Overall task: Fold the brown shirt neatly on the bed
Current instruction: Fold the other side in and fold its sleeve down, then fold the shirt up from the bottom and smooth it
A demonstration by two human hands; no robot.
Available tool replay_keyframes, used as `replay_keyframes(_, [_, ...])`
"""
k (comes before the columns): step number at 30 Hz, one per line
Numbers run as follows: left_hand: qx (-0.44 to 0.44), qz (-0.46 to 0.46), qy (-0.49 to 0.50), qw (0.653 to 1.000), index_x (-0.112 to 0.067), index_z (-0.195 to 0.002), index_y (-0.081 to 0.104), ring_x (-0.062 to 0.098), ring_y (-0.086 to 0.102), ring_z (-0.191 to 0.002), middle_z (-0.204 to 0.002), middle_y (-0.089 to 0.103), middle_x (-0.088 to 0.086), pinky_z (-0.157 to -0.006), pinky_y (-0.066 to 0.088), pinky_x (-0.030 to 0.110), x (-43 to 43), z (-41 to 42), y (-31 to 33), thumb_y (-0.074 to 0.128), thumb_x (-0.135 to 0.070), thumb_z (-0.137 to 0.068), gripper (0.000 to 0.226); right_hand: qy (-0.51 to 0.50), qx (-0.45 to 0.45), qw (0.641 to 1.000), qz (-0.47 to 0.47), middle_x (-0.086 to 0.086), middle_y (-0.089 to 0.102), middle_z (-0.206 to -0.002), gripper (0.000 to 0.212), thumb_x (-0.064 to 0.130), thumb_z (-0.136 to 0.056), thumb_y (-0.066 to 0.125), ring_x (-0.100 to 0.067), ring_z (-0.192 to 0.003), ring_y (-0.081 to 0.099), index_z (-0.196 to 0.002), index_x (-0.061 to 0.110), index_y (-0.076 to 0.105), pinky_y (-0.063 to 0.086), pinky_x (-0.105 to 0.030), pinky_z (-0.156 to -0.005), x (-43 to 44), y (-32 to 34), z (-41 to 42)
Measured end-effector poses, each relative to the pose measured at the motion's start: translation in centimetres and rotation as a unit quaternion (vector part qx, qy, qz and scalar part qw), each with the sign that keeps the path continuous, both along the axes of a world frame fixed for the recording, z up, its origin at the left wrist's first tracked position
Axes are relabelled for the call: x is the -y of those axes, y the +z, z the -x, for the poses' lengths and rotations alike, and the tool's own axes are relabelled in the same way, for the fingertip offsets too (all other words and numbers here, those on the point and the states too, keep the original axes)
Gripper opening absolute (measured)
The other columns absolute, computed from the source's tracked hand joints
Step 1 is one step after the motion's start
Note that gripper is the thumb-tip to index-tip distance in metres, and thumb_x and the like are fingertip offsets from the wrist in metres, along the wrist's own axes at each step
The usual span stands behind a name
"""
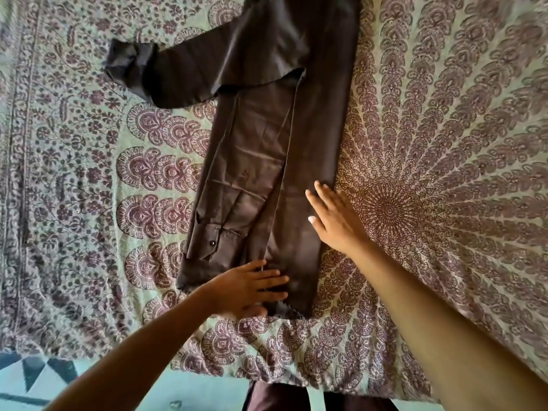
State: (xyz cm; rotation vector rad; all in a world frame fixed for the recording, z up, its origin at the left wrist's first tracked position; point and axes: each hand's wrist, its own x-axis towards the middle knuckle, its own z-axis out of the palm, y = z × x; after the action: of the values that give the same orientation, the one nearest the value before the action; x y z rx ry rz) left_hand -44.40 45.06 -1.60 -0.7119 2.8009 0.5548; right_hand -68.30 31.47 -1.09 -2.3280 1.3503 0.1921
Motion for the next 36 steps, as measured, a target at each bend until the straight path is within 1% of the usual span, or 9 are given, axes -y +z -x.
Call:
replay_keyframes(2, [-0.039,-0.002,0.1,0.994,-0.03,-0.131,0.047,0.014,0.048,-0.127,-0.138,0.051,-0.003,-0.109,0.025,0.036,0.1,0.1,1.2,0.036,-0.046,-0.093,0.043,-0.011,0.021,1.0,0.01,-0.018,0.035,-0.146,0.054,0.031,-0.088,0.042,-0.034,-0.132,0.038,-0.137,0.008,0.041,0.029,-0.049,-0.107,-0.3,1.4,-0.2])
replay_keyframes(4, [-0.081,0.008,0.229,0.97,-0.026,-0.123,0.054,0.015,0.051,-0.12,-0.128,0.059,-0.002,-0.102,0.038,0.036,1.5,0.4,2.4,0.046,-0.037,-0.086,0.04,-0.031,0.045,0.998,0.019,-0.019,0.041,-0.142,0.056,0.035,-0.088,0.034,-0.035,-0.129,0.042,-0.136,0.007,0.043,0.031,-0.049,-0.106,-0.3,2.7,-0.6])
replay_keyframes(7, [-0.126,0.005,0.434,0.892,-0.021,-0.116,0.062,0.022,0.054,-0.115,-0.125,0.061,0.002,-0.096,0.047,0.039,4.9,1.1,5.4,0.044,-0.038,-0.08,0.045,-0.071,0.101,0.992,0.033,-0.018,0.045,-0.139,0.058,0.036,-0.088,0.031,-0.033,-0.128,0.044,-0.136,0.006,0.043,0.036,-0.049,-0.105,-0.2,5.0,-1.2])
replay_keyframes(11, [-0.197,0.013,0.581,0.789,-0.017,-0.119,0.063,0.024,0.055,-0.114,-0.126,0.06,0.005,-0.098,0.045,0.037,8.3,2.3,10.8,0.047,-0.038,-0.08,0.046,-0.107,0.173,0.976,0.073,-0.017,0.049,-0.136,0.055,0.034,-0.088,0.035,-0.032,-0.125,0.048,-0.135,0.005,0.044,0.041,-0.046,-0.101,-0.6,9.1,-1.6])
replay_keyframes(15, [-0.234,0.02,0.642,0.73,-0.014,-0.118,0.062,0.024,0.056,-0.112,-0.124,0.059,0.004,-0.093,0.043,0.032,10.3,1.9,16.2,0.064,-0.021,-0.081,0.038,-0.106,0.224,0.963,0.105,-0.014,0.047,-0.138,0.055,0.035,-0.09,0.036,-0.029,-0.126,0.047,-0.137,0.008,0.041,0.043,-0.048,-0.098,-0.5,13.4,-1.9])
replay_keyframes(19, [-0.231,0.026,0.678,0.697,-0.017,-0.118,0.061,0.023,0.056,-0.11,-0.122,0.059,0.003,-0.09,0.044,0.032,11.3,-1.8,19.6,0.06,-0.026,-0.083,0.036,-0.095,0.236,0.958,0.134,-0.017,0.053,-0.131,0.054,0.035,-0.088,0.037,-0.033,-0.115,0.056,-0.132,0.005,0.047,0.047,-0.046,-0.093,1.8,16.9,-4.5])
replay_keyframes(27, [-0.222,0.015,0.747,0.627,-0.019,-0.118,0.061,0.023,0.057,-0.111,-0.123,0.061,0.003,-0.089,0.043,0.03,15.1,-13.9,19.9,0.064,-0.02,-0.084,0.034,-0.042,0.237,0.959,0.15,-0.015,0.055,-0.13,0.057,0.036,-0.086,0.036,-0.028,-0.12,0.054,-0.131,0.004,0.049,0.046,-0.045,-0.096,7.2,18.7,-16.4])
replay_keyframes(32, [-0.208,-0.029,0.761,0.613,-0.016,-0.119,0.059,0.02,0.061,-0.103,-0.121,0.063,0.002,-0.08,0.043,0.024,20.3,-20.6,16.6,0.06,-0.021,-0.088,0.031,-0.06,0.219,0.965,0.129,-0.014,0.051,-0.134,0.054,0.029,-0.086,0.044,-0.027,-0.125,0.049,-0.135,0.005,0.044,0.042,-0.045,-0.101,11.1,15.4,-23.5])
replay_keyframes(36, [-0.164,-0.055,0.767,0.618,-0.016,-0.123,0.056,0.022,0.06,-0.108,-0.123,0.062,0.004,-0.087,0.046,0.03,25.3,-23.8,11.9,0.058,-0.028,-0.087,0.038,-0.078,0.206,0.968,0.123,-0.015,0.05,-0.135,0.055,0.031,-0.087,0.04,-0.028,-0.126,0.048,-0.135,0.004,0.043,0.041,-0.045,-0.101,13.8,11.7,-26.6])
